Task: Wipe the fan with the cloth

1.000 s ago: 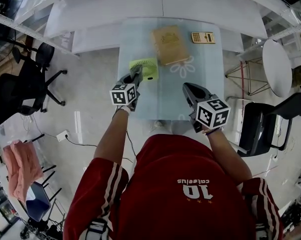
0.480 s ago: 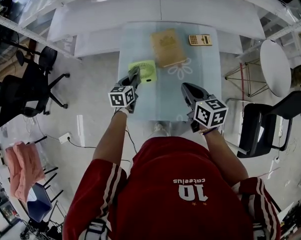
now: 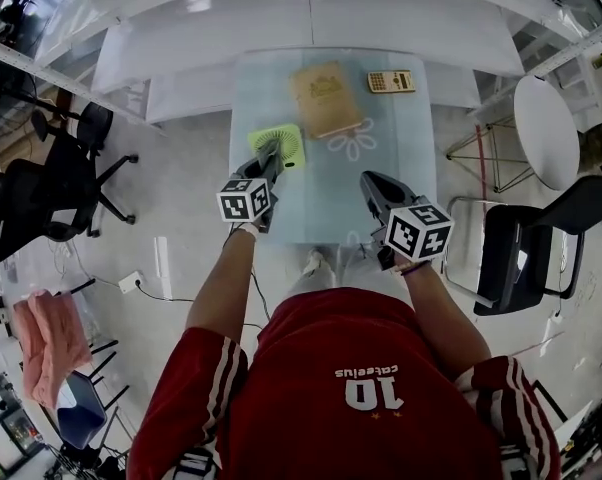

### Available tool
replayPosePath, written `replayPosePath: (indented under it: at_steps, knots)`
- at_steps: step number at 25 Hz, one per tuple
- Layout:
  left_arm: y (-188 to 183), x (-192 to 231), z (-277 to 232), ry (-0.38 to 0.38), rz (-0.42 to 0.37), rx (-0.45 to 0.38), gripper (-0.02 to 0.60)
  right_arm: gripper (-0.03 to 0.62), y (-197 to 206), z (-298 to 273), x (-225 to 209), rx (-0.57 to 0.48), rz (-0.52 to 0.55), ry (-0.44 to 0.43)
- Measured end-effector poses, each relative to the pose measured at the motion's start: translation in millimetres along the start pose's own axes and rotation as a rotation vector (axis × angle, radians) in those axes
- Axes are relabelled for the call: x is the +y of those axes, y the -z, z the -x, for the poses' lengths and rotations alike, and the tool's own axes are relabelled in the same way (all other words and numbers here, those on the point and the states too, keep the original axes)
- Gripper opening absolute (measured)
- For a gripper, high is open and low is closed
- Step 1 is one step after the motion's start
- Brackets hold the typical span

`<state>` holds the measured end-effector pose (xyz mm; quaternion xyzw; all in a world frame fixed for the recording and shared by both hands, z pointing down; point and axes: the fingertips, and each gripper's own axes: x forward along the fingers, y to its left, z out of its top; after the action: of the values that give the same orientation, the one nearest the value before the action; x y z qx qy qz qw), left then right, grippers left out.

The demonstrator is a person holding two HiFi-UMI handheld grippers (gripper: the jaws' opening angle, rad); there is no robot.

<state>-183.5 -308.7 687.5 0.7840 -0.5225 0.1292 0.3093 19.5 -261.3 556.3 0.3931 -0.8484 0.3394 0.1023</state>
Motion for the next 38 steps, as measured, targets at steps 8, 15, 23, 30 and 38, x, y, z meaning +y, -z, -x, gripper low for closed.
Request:
replayPosePath:
  at_steps: [8, 15, 23, 30, 38]
  knots:
    - [5.0, -22.6, -12.9, 0.038, 0.002, -0.003, 0.028, 0.006, 13.4, 1.1, -2.3, 0.027, -0.005, 0.000]
    - [12.0, -41.4, -25.8, 0.061, 0.017, 0.003, 0.028, 0.006, 21.4, 1.5, 0.0, 0.061, 0.011, -0.007]
    - [23.2, -43.7, -37.5, 0.062, 0.022, 0.024, 0.028, 0.006, 22.2, 0.8, -0.3, 0.090, 0.046, -0.012]
    - [33.9, -42.0, -43.5, 0.066, 0.021, 0.049, 0.028, 0.006, 17.6, -1.1, -6.8, 0.105, 0.066, -0.009]
    - [47.1, -37.1, -51.4, 0.062, 0.037, 0.070, 0.028, 0.006, 25.9, -15.4, -16.2, 0.156, 0.087, -0.013]
